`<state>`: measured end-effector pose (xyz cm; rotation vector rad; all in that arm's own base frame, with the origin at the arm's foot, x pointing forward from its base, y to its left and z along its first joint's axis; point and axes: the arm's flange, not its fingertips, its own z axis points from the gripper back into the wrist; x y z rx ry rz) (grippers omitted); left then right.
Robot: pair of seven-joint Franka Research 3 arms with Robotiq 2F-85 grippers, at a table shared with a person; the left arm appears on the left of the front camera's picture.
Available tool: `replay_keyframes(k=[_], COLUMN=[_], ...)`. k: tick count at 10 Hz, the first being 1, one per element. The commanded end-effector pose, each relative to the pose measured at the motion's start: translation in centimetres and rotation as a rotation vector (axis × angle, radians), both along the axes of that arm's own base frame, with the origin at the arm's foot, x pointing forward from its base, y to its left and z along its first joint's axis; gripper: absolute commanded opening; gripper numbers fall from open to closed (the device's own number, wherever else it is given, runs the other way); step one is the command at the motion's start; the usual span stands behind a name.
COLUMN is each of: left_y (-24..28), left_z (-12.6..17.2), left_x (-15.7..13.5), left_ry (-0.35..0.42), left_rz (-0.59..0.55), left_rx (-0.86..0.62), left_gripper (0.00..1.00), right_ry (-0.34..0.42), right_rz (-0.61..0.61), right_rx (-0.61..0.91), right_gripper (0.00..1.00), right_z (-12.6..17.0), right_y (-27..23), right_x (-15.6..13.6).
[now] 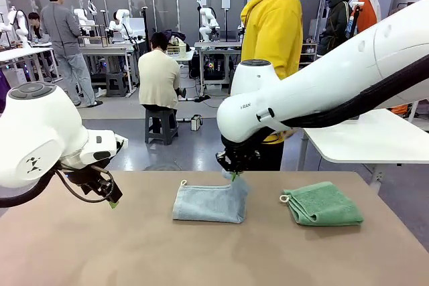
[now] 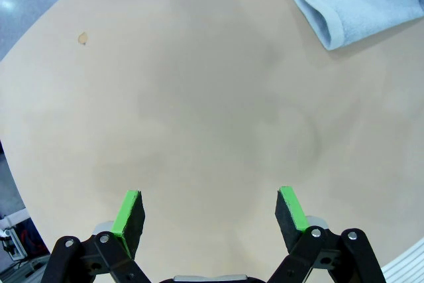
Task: Fold the towels and place them in the basket.
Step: When a person lays out a Towel with hook on the table, fold it in half twice.
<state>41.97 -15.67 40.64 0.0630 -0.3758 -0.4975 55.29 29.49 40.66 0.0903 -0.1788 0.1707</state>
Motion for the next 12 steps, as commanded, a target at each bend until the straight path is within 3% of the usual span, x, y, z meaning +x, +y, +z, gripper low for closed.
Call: replay_keyframes(k=[1, 10, 11, 12], left_y=[-0.3, -0.3, -0.3, -0.3], left_z=[0.2, 0.2, 0.2, 0.2], left_x=[0.3, 0.3, 0.3, 0.3], left_ry=[0.007, 0.007, 0.007, 0.007], left_rz=[0.016, 0.016, 0.016, 0.016], left_rx=[0.004, 0.004, 0.004, 0.004], left_gripper=[1.00, 1.00, 1.00, 1.00], right_ry=[0.030, 0.095, 0.064, 0.050], right_rz=[0.001, -0.088, -0.095, -0.100], right_rx=[0.047, 0.204, 0.218, 0.229], right_gripper=[0.00, 0.00, 0.34, 0.37], right_z=[-0.2, -4.3, -4.5, -4.6], right_y=[1.5, 10.6, 10.9, 10.9], right_x=[1.2, 2.1, 2.1, 2.2])
